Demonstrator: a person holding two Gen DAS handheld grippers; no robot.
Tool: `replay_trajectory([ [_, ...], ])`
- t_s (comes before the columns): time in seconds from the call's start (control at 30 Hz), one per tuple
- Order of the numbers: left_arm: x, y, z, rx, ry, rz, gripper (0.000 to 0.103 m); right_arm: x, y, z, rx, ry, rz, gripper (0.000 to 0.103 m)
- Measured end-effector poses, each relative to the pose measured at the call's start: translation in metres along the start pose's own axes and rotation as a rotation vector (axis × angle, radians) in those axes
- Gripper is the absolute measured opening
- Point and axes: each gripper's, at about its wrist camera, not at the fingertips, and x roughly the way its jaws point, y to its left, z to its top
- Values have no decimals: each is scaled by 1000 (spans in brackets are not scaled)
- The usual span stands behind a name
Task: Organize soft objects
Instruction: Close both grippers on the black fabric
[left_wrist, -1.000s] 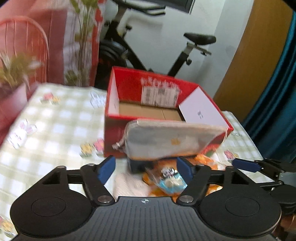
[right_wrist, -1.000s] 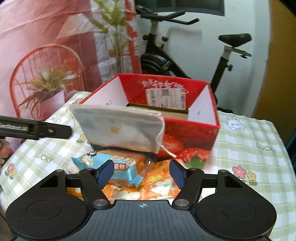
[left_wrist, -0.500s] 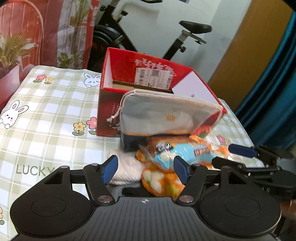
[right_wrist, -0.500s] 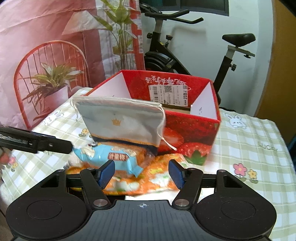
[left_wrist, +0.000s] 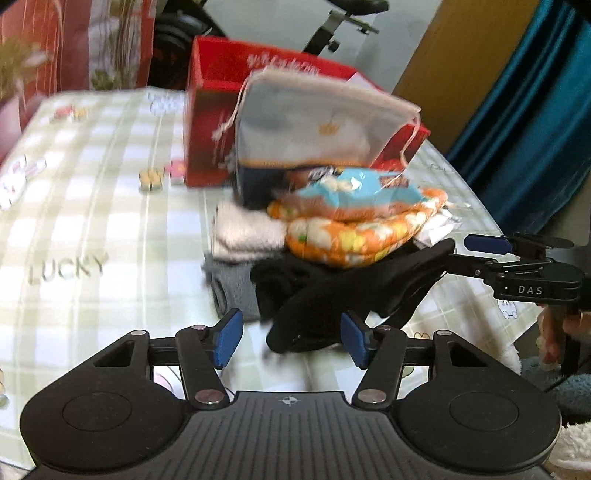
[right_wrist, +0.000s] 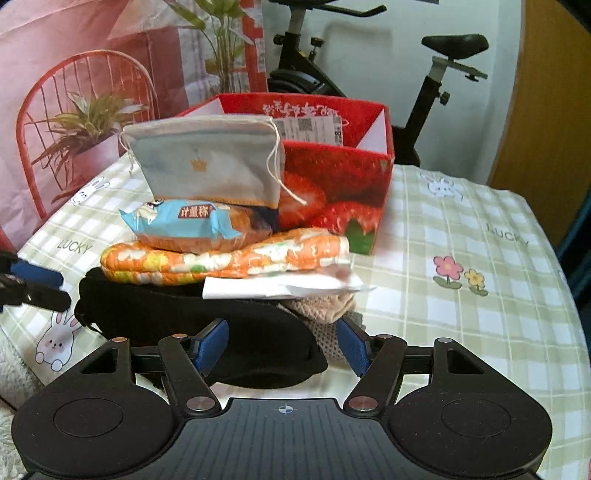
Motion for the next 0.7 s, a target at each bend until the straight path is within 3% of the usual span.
replay_trajectory([
  [0.1, 8, 7, 0, -35, 13, -5, 60, 3, 1, -2, -1, 5, 10, 63],
  [0.27, 21, 4, -2, -21, 45, -22, 49, 12, -4, -4, 30, 14, 28, 63],
  [0.43, 34, -1, -4, -3, 46, -67, 49, 22, -3, -5, -3, -27, 41, 70],
  [0.7, 45, 8, -5, -46, 64, -69, 49, 34, -6, -12, 14, 28, 65, 69],
])
